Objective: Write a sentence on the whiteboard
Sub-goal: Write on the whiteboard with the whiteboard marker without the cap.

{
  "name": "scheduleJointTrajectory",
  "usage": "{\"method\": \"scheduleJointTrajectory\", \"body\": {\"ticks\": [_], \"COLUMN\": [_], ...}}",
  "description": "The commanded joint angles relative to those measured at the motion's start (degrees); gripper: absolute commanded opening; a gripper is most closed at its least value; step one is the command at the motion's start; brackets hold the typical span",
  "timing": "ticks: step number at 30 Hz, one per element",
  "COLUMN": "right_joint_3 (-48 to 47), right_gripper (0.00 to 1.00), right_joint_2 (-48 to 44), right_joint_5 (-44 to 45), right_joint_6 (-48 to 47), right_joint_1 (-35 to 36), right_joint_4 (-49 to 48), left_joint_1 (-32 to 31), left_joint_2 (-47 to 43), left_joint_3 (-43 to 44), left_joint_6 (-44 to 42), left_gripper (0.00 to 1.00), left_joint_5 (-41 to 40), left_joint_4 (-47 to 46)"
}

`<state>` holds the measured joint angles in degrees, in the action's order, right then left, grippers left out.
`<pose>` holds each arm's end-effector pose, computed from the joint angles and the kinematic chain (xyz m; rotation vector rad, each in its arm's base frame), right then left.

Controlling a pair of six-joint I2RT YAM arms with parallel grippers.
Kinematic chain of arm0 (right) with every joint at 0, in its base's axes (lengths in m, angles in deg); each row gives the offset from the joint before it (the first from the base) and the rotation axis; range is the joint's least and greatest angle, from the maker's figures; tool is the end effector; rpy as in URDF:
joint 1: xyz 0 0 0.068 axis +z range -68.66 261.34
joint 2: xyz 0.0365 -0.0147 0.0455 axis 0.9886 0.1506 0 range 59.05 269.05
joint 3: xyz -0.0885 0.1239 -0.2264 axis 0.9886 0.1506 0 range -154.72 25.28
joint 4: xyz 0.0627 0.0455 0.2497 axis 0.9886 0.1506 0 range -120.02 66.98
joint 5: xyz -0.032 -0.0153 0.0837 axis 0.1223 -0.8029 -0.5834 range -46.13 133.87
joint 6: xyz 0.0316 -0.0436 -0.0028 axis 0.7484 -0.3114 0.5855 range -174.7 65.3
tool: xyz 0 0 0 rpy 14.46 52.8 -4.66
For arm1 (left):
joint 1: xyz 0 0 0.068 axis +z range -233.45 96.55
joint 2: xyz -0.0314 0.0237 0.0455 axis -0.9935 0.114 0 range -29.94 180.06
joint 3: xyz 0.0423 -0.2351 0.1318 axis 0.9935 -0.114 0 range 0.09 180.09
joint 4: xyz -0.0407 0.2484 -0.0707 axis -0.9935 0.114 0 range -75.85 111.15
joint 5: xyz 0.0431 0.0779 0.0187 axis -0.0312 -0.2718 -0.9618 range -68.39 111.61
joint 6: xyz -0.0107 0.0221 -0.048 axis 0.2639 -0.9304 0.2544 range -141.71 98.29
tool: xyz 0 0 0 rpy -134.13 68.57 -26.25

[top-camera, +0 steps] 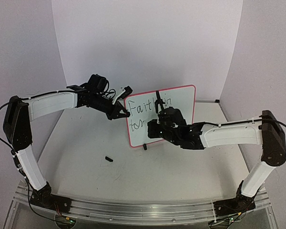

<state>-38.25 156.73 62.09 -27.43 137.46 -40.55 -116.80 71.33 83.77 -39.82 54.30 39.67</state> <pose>0.2270 0.3180 0.2441 -0.2958 1.9948 0.6324 0.3229 -0.2356 0.2844 1.2547 1.9339 -0.7963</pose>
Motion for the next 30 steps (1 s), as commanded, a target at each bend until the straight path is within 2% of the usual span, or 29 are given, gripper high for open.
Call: {"method": "scheduleJointTrajectory", "body": {"ticks": [1, 12, 30], "right_joint_3": [-1.5, 0.2, 2.2], "right_gripper": [0.0, 0.0, 0.0], "right_joint_2": [-2.0, -2.0, 0.4], "right_joint_5": [3.0, 5.4, 3.3], "right_joint_6": [-0.1, 1.4, 4.0], "right_joint_1": [-0.4, -0.5, -0.5], "right_joint_4": [-1.8, -0.6, 0.1], "left_joint_1": [-0.1, -0.2, -0.2], "left_joint_2": [0.0, 0.0, 0.1], "left_joint_3": [-0.2, -0.2, -0.2], "left_joint_6": [-3.0, -3.0, -3.1], "left_gripper": [0.0, 0.0, 0.0], "left_joint_5": [-5.2, -5.3, -5.4], "left_joint_4": [5.0, 4.9, 5.0]}}
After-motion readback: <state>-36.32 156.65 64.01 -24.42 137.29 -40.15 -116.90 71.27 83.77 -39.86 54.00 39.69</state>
